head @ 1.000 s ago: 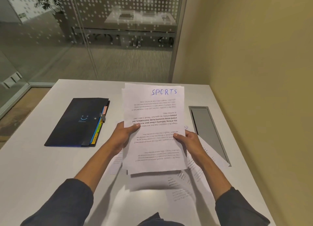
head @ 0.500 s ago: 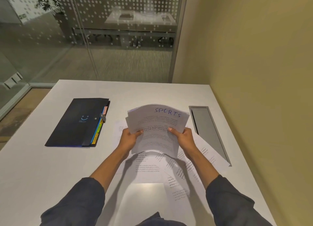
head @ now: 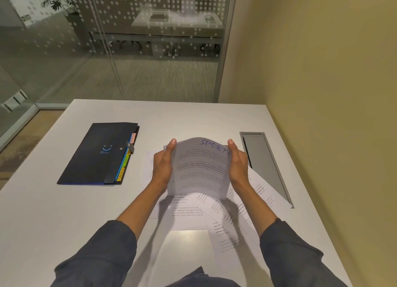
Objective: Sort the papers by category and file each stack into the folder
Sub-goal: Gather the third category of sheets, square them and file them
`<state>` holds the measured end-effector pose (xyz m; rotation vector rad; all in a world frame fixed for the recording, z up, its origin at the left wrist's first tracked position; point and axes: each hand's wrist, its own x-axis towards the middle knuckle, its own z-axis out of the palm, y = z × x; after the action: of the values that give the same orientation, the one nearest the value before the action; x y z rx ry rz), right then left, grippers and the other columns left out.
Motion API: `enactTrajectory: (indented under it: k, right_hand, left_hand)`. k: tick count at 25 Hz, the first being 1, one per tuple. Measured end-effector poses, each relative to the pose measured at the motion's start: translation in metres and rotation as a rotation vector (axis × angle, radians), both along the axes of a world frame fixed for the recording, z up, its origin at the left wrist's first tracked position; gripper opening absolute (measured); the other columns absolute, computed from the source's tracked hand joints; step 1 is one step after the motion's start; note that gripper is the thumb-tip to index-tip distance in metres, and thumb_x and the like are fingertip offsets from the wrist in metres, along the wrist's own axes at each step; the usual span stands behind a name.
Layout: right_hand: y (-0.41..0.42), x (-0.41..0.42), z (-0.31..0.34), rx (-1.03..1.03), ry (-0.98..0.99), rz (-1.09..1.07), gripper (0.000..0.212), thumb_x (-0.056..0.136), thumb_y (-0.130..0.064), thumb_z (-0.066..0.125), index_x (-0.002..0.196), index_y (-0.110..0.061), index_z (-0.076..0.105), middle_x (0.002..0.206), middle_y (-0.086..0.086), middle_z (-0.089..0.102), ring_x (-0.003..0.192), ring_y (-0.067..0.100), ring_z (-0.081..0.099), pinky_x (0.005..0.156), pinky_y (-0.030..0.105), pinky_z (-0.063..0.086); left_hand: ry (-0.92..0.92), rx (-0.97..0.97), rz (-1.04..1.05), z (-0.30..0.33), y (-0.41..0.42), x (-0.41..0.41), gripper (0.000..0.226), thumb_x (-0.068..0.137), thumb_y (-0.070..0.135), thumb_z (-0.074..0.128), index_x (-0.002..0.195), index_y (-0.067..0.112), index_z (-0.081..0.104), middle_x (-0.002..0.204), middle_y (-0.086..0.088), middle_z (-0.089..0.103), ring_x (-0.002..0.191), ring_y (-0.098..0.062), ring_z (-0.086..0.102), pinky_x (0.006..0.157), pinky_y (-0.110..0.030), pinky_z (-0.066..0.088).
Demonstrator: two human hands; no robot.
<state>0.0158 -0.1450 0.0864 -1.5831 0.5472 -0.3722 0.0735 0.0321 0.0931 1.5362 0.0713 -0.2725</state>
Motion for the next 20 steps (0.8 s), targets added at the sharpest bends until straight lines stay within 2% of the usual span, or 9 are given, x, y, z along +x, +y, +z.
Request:
enactTrajectory:
  k: [3, 5, 7, 9, 11, 14, 17, 20]
  right_hand:
    - [0.001, 0.000, 0.005, 0.008, 0.023, -0.016, 0.052, 0.103, -0.046, 0.037, 0.075, -0.007, 0.059, 0.065, -0.001, 0.060, 0.057, 0.009, 0.056, 0.057, 0.020, 0.043]
    - [0.000, -0.004, 0.004, -0.008, 0.003, 0.048, 0.050, 0.099, -0.050, 0.042, 0.082, -0.009, 0.064, 0.068, -0.004, 0.062, 0.058, 0.005, 0.060, 0.055, 0.015, 0.046]
    - [-0.001, -0.008, -0.001, -0.037, -0.017, 0.127, 0.032, 0.092, -0.043, 0.062, 0.097, -0.013, 0.070, 0.081, -0.007, 0.071, 0.068, 0.000, 0.066, 0.058, 0.013, 0.049]
    - [-0.003, -0.011, -0.008, -0.053, -0.014, 0.143, 0.027, 0.084, -0.031, 0.076, 0.107, -0.016, 0.072, 0.093, -0.003, 0.075, 0.081, 0.006, 0.071, 0.065, 0.019, 0.054]
    - [-0.004, -0.012, -0.010, -0.039, -0.021, 0.091, 0.022, 0.084, -0.025, 0.077, 0.104, -0.016, 0.073, 0.094, 0.000, 0.076, 0.083, 0.013, 0.073, 0.069, 0.026, 0.055]
    - [-0.007, -0.013, -0.008, 0.017, -0.066, 0.086, 0.019, 0.082, -0.022, 0.079, 0.100, -0.017, 0.073, 0.091, 0.000, 0.076, 0.082, 0.012, 0.073, 0.067, 0.024, 0.056]
    - [-0.010, -0.018, -0.008, 0.026, -0.086, 0.116, 0.026, 0.077, -0.019, 0.083, 0.100, -0.014, 0.074, 0.090, 0.000, 0.077, 0.082, 0.012, 0.073, 0.068, 0.022, 0.057]
    - [-0.013, -0.017, -0.008, -0.006, -0.100, 0.115, 0.022, 0.079, -0.017, 0.081, 0.098, -0.009, 0.075, 0.088, 0.001, 0.077, 0.080, 0.014, 0.073, 0.066, 0.022, 0.055]
  left_hand:
    - [-0.017, 0.025, -0.007, 0.000, -0.002, 0.002, 0.049, 0.093, 0.056, 0.042, 0.078, 0.015, 0.063, 0.068, 0.000, 0.060, 0.063, -0.012, 0.058, 0.062, -0.025, 0.045]
    - [-0.052, 0.005, -0.062, -0.005, 0.002, 0.002, 0.045, 0.083, 0.060, 0.058, 0.080, 0.015, 0.064, 0.073, -0.002, 0.065, 0.067, -0.015, 0.061, 0.066, -0.027, 0.048]
    - [-0.077, 0.031, -0.109, -0.014, 0.006, 0.001, 0.028, 0.075, 0.046, 0.076, 0.084, 0.020, 0.069, 0.082, 0.003, 0.073, 0.075, -0.013, 0.068, 0.070, -0.029, 0.053]
    - [-0.084, 0.043, -0.086, -0.020, 0.007, -0.001, 0.011, 0.079, 0.028, 0.076, 0.089, 0.027, 0.070, 0.083, 0.007, 0.075, 0.080, -0.010, 0.071, 0.072, -0.029, 0.055]
    - [-0.092, 0.014, -0.047, -0.019, 0.006, -0.002, 0.006, 0.084, 0.023, 0.072, 0.088, 0.027, 0.070, 0.079, 0.010, 0.074, 0.075, -0.005, 0.070, 0.068, -0.026, 0.053]
    - [-0.089, -0.012, -0.045, -0.015, 0.007, -0.002, 0.009, 0.082, 0.023, 0.074, 0.089, 0.028, 0.070, 0.080, 0.009, 0.075, 0.075, -0.006, 0.070, 0.065, -0.023, 0.054]
    - [-0.079, -0.004, -0.099, -0.016, 0.010, -0.004, 0.018, 0.078, 0.022, 0.078, 0.093, 0.028, 0.070, 0.087, 0.008, 0.075, 0.079, -0.005, 0.071, 0.068, -0.025, 0.056]
    - [-0.085, 0.008, -0.115, -0.015, 0.009, -0.003, 0.015, 0.080, 0.020, 0.076, 0.091, 0.029, 0.070, 0.084, 0.010, 0.075, 0.075, -0.002, 0.070, 0.070, -0.027, 0.055]
